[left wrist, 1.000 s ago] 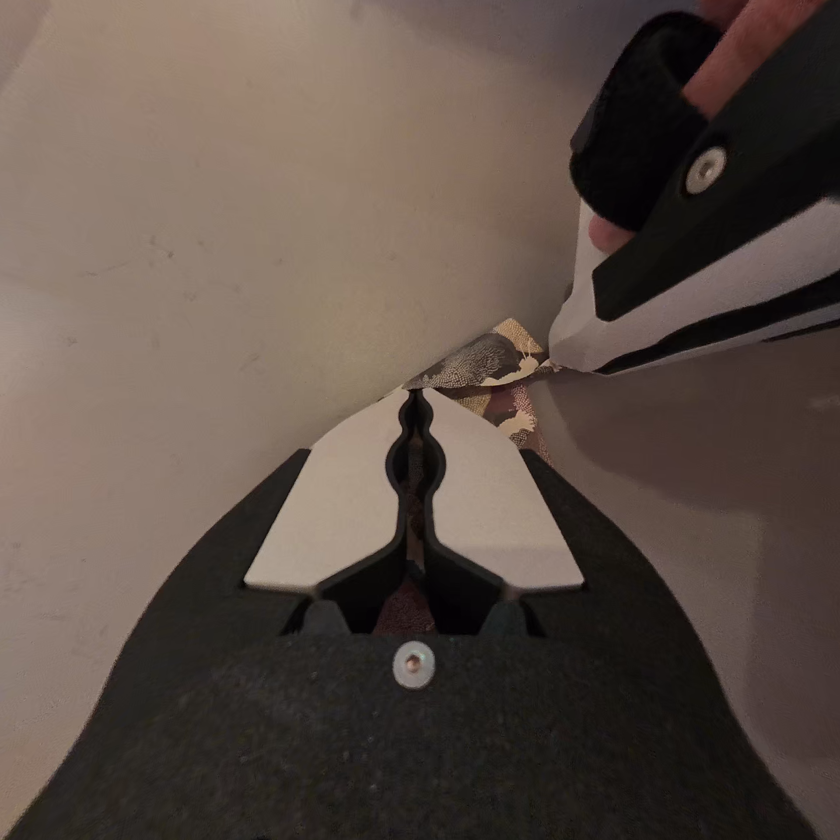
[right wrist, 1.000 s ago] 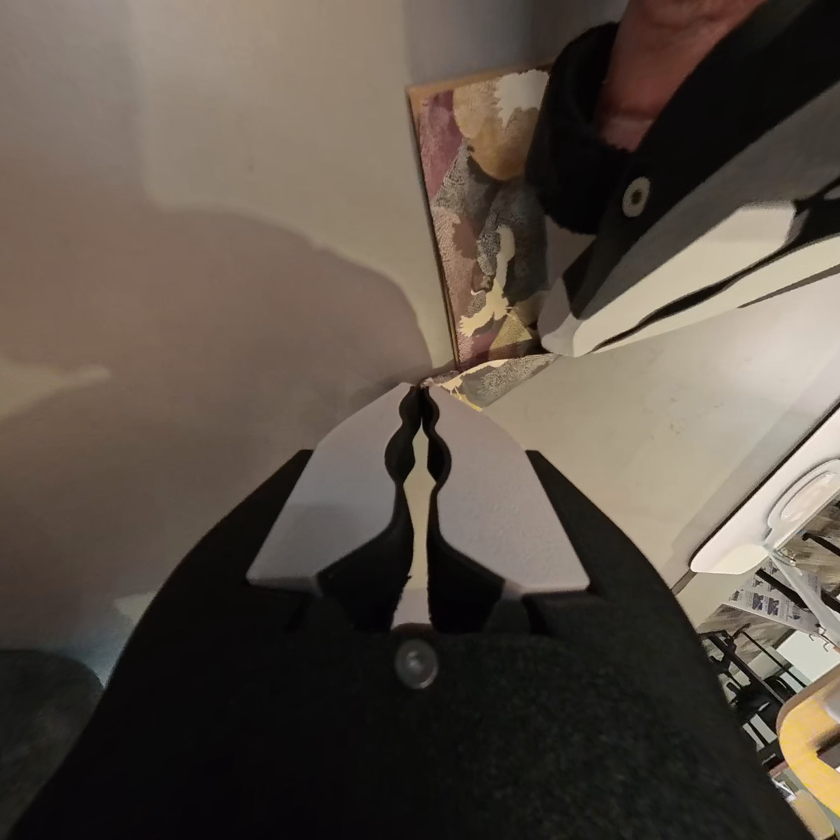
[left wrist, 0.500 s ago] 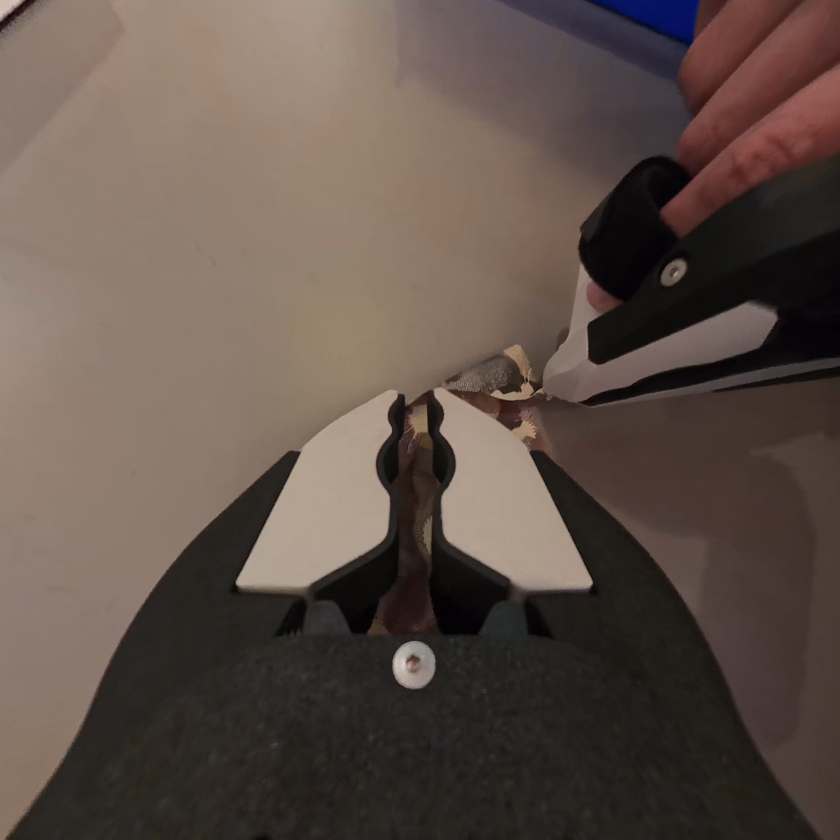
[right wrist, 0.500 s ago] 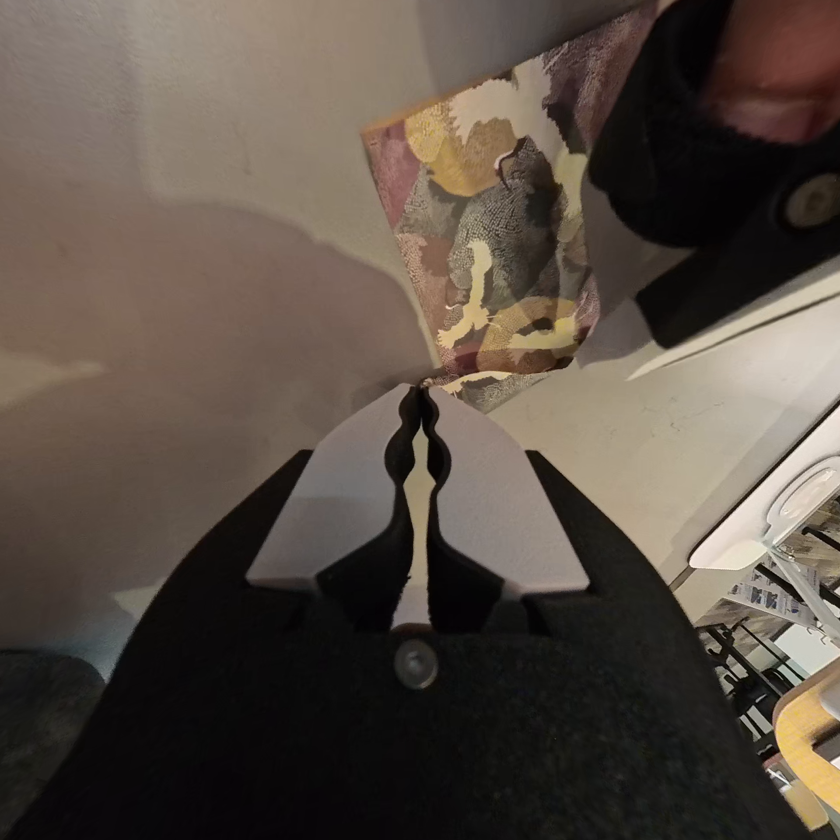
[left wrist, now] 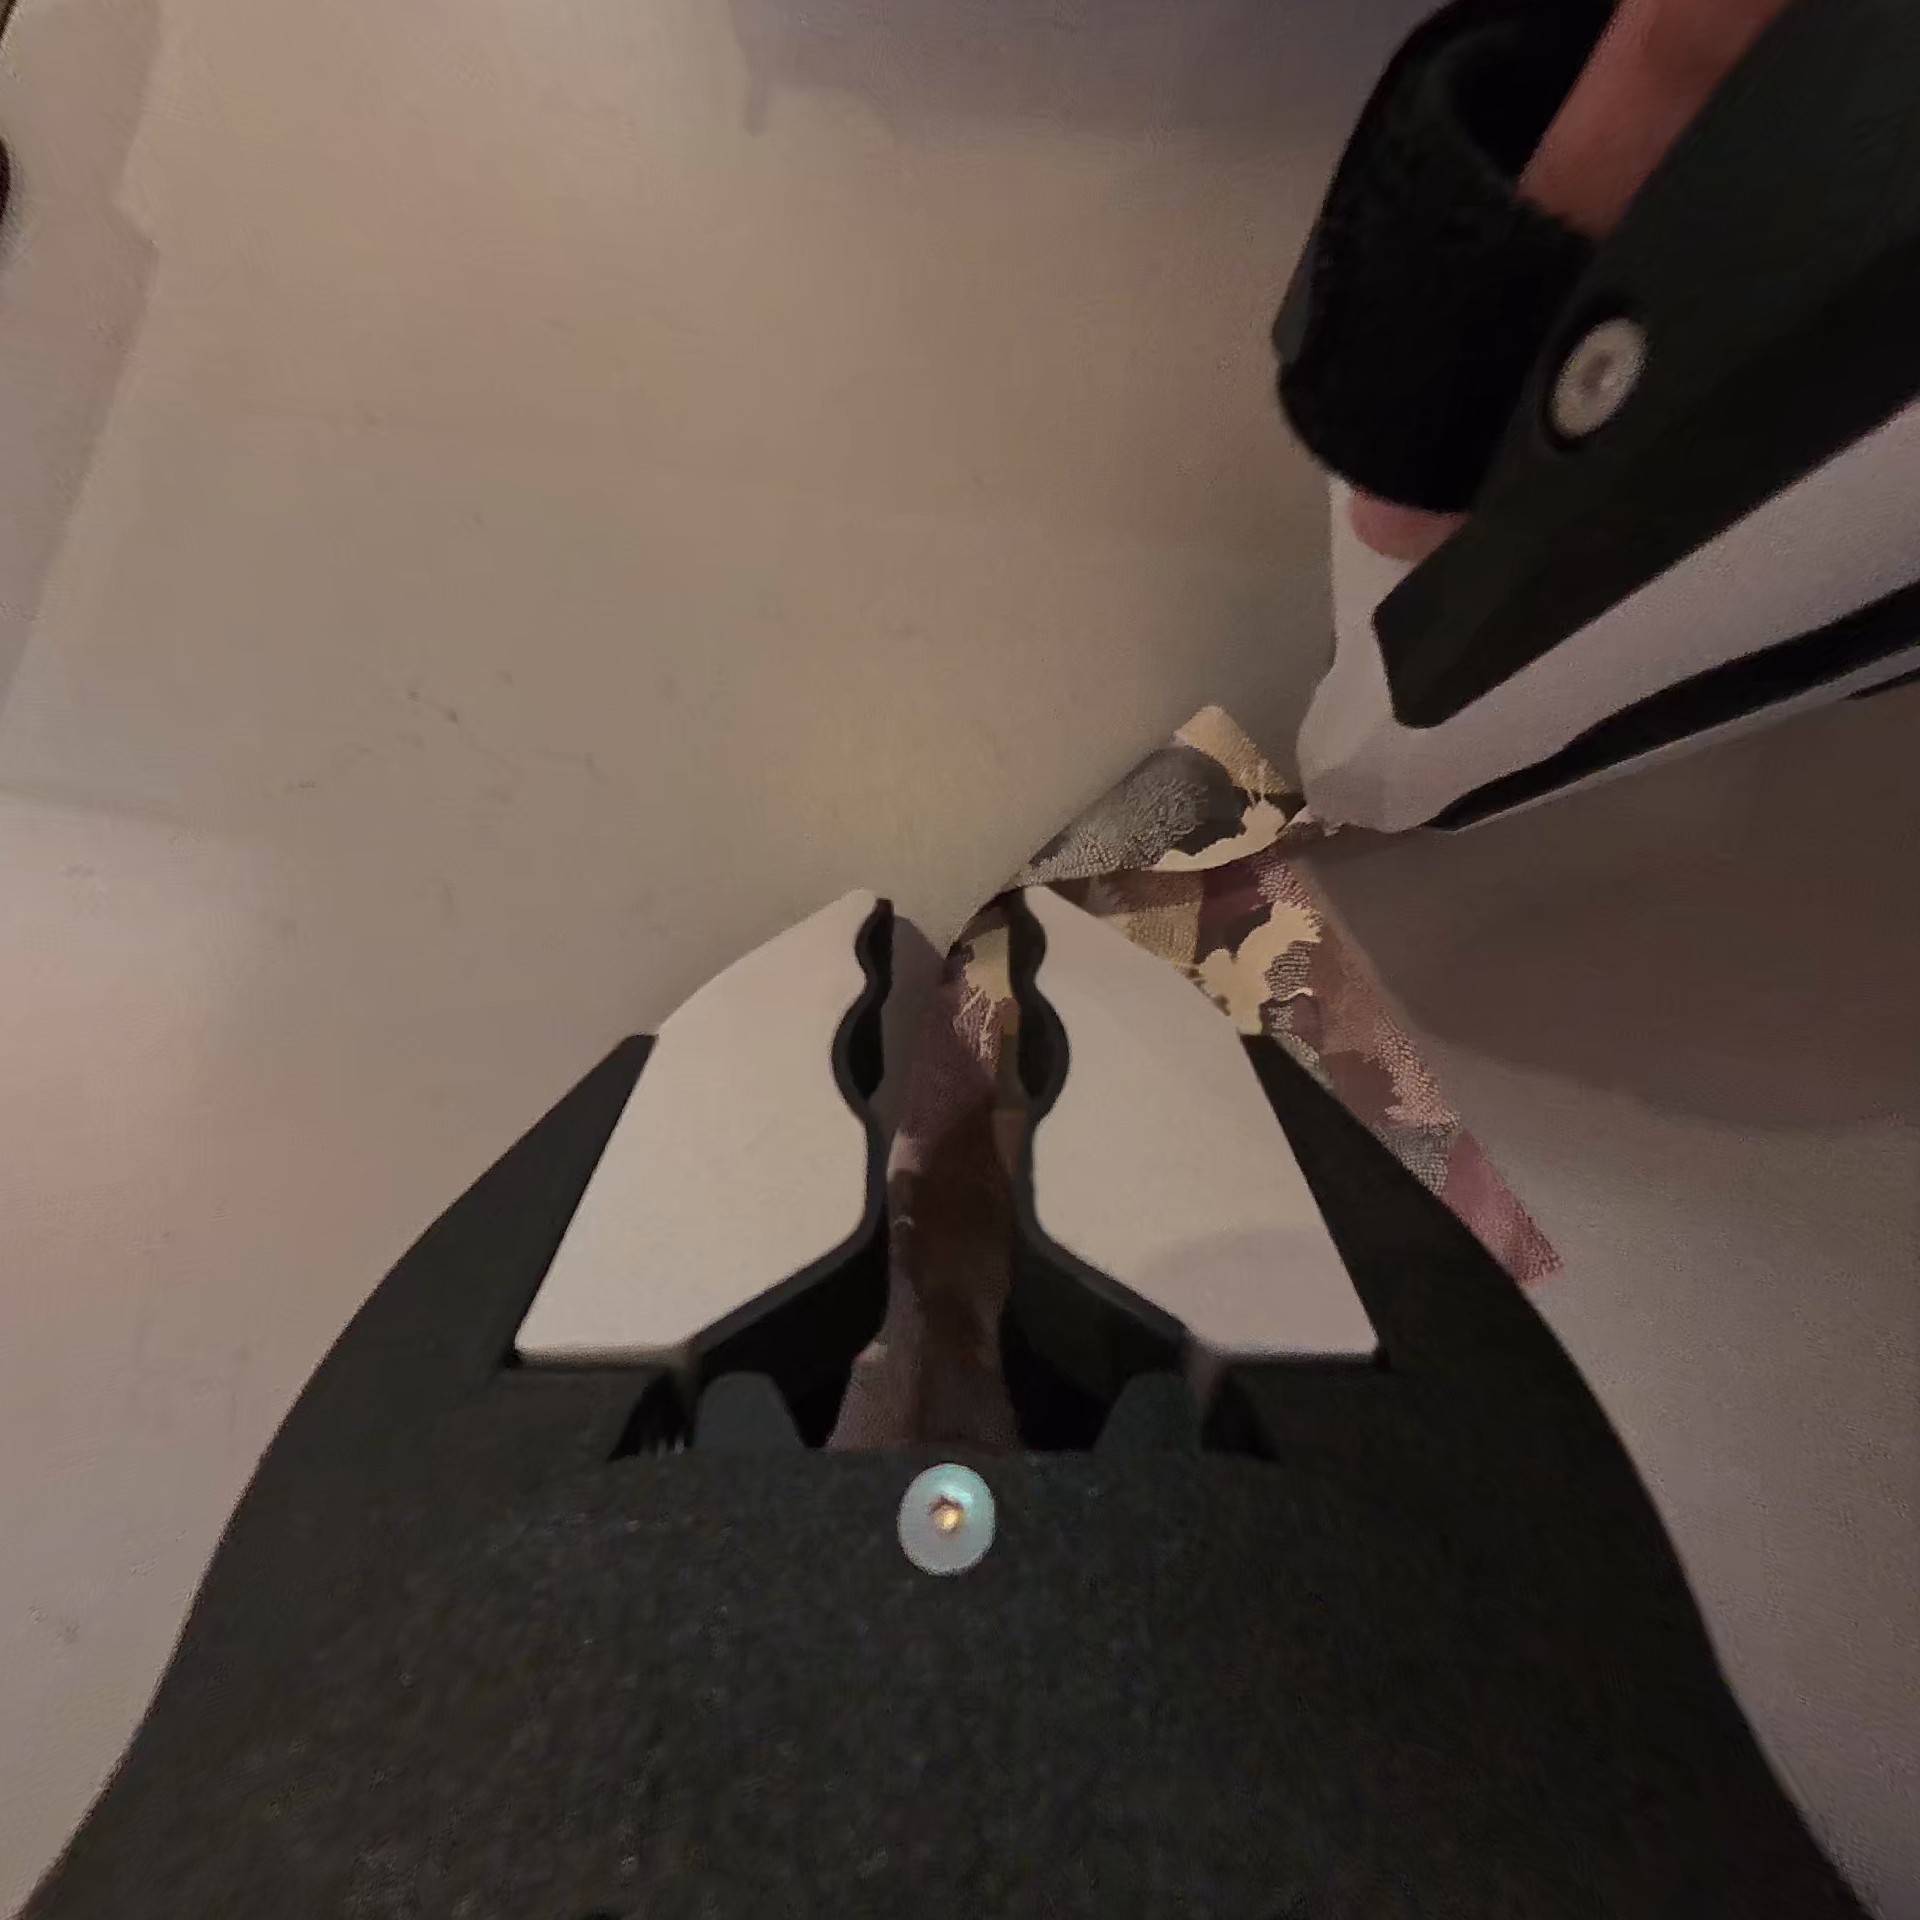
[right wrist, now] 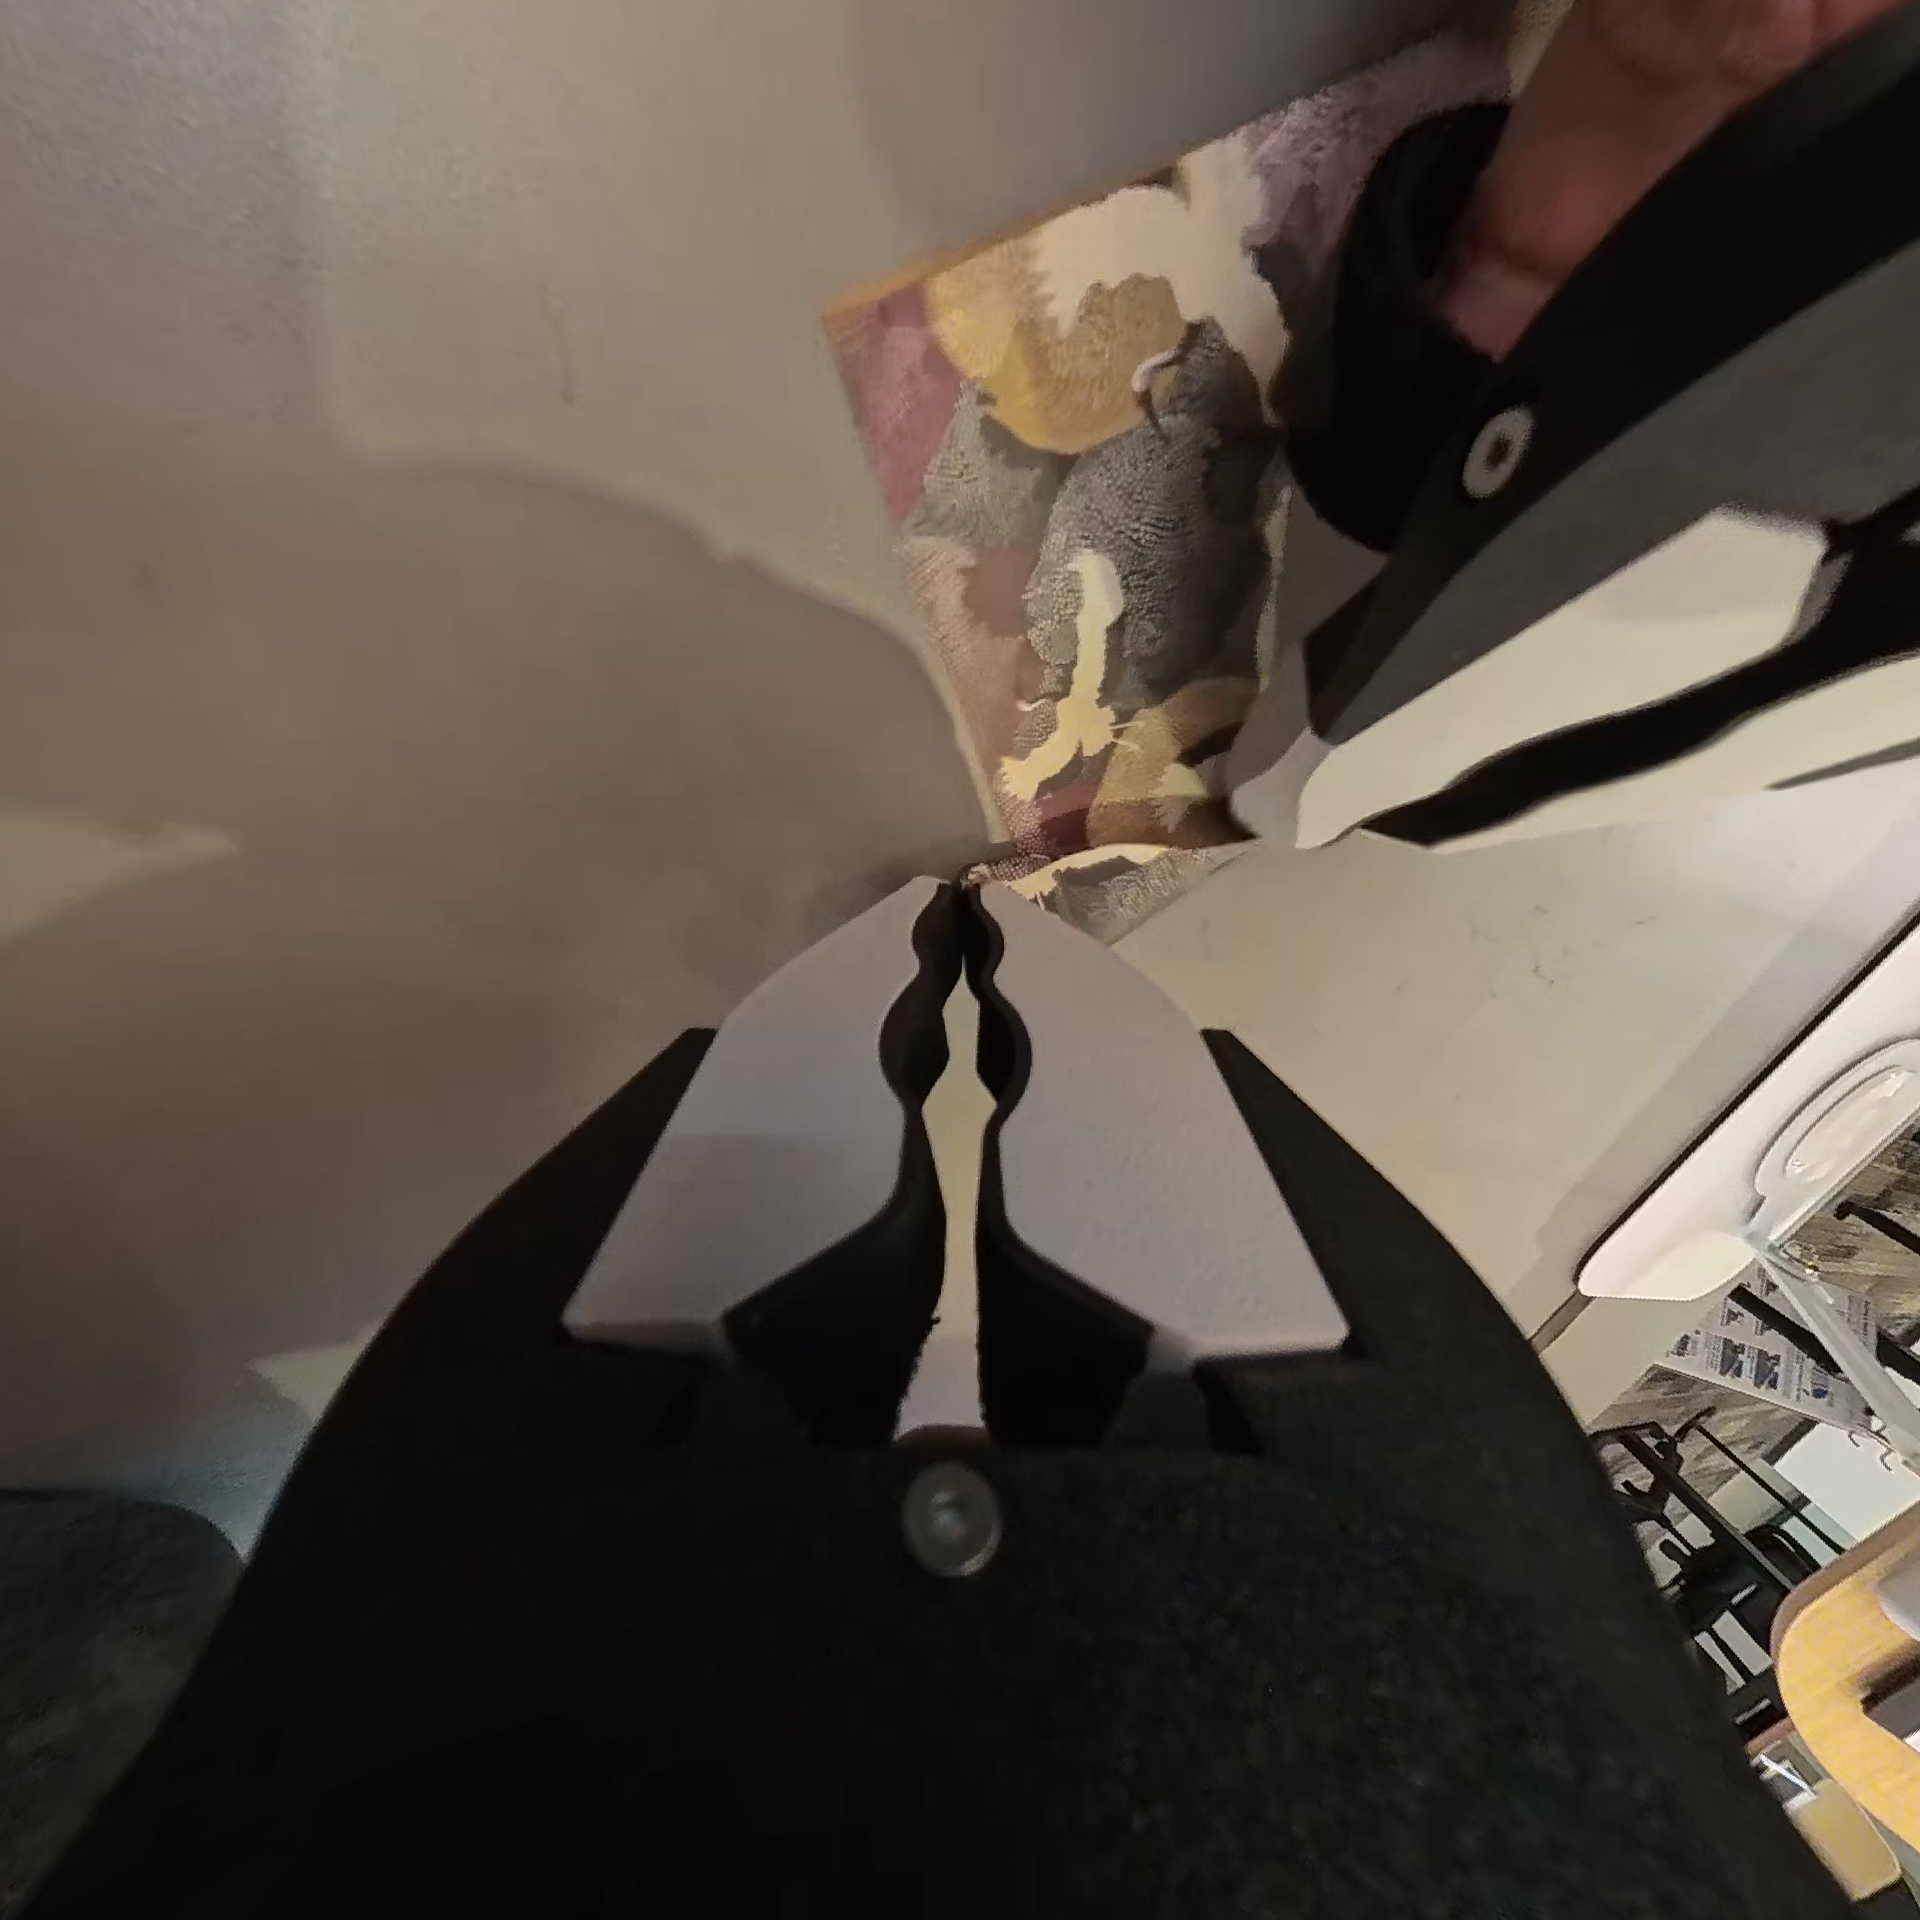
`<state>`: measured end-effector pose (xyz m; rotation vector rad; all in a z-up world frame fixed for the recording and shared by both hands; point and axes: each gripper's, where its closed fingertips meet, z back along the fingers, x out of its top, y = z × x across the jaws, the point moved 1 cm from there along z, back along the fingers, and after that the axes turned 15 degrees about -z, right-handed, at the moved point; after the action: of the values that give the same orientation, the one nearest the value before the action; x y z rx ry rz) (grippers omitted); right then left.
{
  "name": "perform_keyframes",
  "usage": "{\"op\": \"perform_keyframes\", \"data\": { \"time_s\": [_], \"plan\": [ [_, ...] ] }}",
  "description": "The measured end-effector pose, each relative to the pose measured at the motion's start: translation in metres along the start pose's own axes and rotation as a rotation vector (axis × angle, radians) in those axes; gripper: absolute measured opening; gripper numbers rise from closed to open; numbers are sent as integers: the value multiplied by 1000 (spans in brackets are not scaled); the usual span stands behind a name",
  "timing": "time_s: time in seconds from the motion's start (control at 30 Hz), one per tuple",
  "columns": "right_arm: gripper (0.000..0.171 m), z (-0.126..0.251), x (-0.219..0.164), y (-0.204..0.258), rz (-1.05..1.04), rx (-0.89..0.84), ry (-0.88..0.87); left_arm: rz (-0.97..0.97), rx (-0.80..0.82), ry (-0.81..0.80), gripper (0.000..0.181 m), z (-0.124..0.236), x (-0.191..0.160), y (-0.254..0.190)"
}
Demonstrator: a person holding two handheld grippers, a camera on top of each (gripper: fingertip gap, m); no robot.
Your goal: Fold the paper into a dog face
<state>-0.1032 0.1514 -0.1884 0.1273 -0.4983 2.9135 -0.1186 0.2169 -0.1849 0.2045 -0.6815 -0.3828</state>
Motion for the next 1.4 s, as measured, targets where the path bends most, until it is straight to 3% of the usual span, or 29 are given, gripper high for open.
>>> {"op": "perform_keyframes", "data": {
  "time_s": [0.07, 0.43, 0.77, 1.17, 1.4],
  "plan": [
    [0, 0, 0, 0, -2, 0, -2, -20, -24, -9, 5, -1, 0, -2],
    [0, 2, -2, 3, 38, -27, -15, -24, -48, -37, 0, -1, -2, -2],
    [0, 3, -2, 2, -96, 46, -53, -66, -37, -29, 0, 0, -2, -4],
    [11, 18, 3, -5, -490, 179, -432, -126, -20, -34, 0, 0, -1, -5],
    [18, 58, 0, -60, -864, 144, -749, -134, -20, -33, 0, 0, -1, -5]
  ]
}}
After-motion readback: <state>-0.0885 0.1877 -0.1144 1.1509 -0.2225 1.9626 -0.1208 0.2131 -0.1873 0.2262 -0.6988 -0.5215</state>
